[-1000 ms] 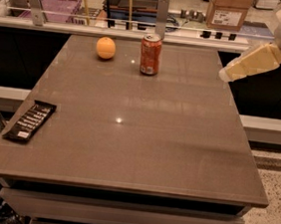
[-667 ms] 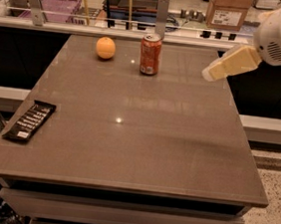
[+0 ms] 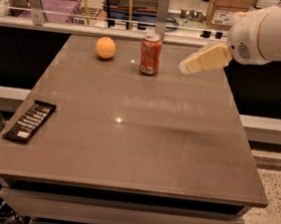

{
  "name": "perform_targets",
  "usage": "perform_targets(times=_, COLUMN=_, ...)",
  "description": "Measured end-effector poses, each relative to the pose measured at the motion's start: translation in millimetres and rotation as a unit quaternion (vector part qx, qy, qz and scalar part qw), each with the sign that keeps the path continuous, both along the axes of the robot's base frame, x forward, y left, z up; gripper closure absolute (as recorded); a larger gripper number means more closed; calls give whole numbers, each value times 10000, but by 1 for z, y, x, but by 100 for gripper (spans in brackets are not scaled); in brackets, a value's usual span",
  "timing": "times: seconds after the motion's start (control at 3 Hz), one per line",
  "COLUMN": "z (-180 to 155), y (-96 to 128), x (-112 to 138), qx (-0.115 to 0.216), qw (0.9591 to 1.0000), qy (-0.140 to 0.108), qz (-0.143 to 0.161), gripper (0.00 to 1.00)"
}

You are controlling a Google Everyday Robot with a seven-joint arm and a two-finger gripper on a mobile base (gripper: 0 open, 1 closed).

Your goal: Move coke can near rxbar chocolate

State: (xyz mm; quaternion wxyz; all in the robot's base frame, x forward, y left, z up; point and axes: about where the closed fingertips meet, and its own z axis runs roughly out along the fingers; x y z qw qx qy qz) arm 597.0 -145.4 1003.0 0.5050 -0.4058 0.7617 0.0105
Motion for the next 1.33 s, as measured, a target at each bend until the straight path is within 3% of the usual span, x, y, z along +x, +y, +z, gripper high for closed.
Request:
perform_targets(times=0.33, z=-11, y=13, x=20, qx=466, qw=9988, qy=-103, qz=129, gripper=0)
perform_targets(times=0.67, z=-31, y=23, x=48, qx=975, qw=9949, qy=-110, qz=232, gripper=0)
perform_targets(times=1.33, z=-60, y=37, x=76, qx=1305, qw=9913, qy=18, qz=148, gripper=0)
